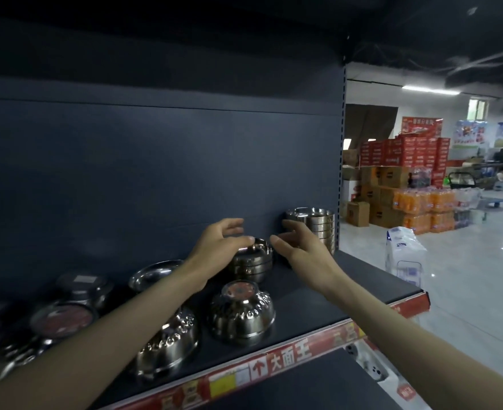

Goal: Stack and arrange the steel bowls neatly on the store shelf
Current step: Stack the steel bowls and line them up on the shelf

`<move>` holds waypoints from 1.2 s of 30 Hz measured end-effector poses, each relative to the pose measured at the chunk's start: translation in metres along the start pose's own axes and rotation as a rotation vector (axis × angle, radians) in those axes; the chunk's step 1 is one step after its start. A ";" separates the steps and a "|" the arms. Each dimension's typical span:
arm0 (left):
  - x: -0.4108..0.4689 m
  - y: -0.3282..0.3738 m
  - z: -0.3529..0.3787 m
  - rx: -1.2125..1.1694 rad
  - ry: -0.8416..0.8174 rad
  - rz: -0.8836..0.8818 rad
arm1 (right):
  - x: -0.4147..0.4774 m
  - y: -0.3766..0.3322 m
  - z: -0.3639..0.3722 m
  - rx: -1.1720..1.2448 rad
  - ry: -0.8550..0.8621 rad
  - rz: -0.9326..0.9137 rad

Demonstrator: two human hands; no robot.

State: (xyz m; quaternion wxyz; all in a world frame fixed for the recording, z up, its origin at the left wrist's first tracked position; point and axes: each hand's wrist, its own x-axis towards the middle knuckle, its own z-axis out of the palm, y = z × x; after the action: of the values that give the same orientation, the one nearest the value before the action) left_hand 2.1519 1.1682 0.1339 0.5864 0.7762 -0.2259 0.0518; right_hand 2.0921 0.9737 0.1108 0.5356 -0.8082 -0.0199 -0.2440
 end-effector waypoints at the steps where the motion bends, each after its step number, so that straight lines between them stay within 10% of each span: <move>1: -0.005 0.000 -0.005 0.011 -0.004 0.006 | -0.004 -0.003 0.004 -0.020 -0.015 -0.017; 18: -0.022 -0.036 -0.039 0.978 -0.502 -0.147 | -0.057 0.035 0.038 -0.229 -0.335 0.142; 36: -0.026 -0.050 -0.028 0.878 -0.507 -0.101 | -0.062 0.054 0.037 -0.259 -0.316 0.042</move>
State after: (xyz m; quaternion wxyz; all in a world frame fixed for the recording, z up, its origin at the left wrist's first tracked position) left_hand 2.1547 1.2121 0.0895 0.1336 0.9475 -0.2802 -0.0764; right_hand 2.0669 0.9973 0.0273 0.4223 -0.8988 -0.0554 -0.1033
